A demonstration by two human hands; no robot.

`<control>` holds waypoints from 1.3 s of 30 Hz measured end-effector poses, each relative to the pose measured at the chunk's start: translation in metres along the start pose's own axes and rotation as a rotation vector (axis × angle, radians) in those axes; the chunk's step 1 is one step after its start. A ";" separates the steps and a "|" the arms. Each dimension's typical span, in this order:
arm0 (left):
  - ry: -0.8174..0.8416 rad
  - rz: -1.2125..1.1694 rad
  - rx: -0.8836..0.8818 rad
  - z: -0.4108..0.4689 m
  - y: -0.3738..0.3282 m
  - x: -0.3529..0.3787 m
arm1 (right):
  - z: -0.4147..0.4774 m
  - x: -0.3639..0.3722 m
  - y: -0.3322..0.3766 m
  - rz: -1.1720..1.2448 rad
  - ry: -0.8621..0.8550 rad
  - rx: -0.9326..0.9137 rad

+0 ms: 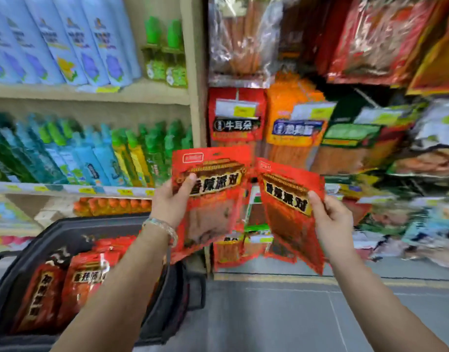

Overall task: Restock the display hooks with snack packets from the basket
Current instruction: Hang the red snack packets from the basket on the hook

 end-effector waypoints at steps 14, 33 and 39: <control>-0.135 -0.243 0.350 0.028 -0.238 0.100 | 0.174 -0.202 0.086 -0.101 -0.214 -0.302; -0.080 -0.612 0.401 0.127 -0.352 0.140 | 0.395 -0.178 0.121 0.361 -0.135 -0.149; -0.074 -0.630 0.382 0.142 -0.356 0.152 | 0.415 -0.172 0.104 0.447 -0.130 -0.021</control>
Point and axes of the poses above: each hand's wrist, its own z-axis towards the middle knuckle, its own x-axis out of the palm, y = z × x, the point moved 4 cm from there along z, towards the middle knuckle, and after that the axes turned 11 degrees about z, right-handed, at the moved point
